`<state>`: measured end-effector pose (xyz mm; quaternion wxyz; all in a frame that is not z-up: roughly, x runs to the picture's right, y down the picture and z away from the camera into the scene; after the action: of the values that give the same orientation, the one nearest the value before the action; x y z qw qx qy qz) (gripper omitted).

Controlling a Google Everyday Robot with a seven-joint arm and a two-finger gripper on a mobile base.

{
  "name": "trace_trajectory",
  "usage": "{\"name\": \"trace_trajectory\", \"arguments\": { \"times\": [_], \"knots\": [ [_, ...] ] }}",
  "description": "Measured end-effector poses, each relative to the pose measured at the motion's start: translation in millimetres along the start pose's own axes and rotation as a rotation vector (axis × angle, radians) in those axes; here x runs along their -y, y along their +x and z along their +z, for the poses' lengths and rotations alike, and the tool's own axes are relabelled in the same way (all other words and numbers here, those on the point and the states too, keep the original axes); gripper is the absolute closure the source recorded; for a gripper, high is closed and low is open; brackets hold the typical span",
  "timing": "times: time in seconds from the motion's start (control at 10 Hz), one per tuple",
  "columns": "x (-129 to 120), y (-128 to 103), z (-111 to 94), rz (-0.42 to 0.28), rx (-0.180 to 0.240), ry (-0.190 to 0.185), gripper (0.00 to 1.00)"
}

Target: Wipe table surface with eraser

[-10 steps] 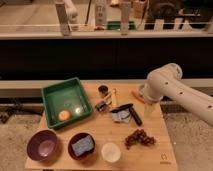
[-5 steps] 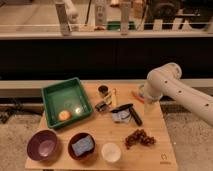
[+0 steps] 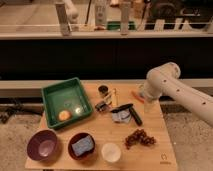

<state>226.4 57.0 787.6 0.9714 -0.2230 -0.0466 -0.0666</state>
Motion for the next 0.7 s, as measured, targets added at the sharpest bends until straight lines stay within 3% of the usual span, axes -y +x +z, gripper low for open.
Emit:
{"name": "trace_trajectory", "arguments": {
  "times": [0.7],
  "knots": [
    [16.2, 5.0, 14.1, -0.057, -0.006, 0.002, 0.2]
  ]
}}
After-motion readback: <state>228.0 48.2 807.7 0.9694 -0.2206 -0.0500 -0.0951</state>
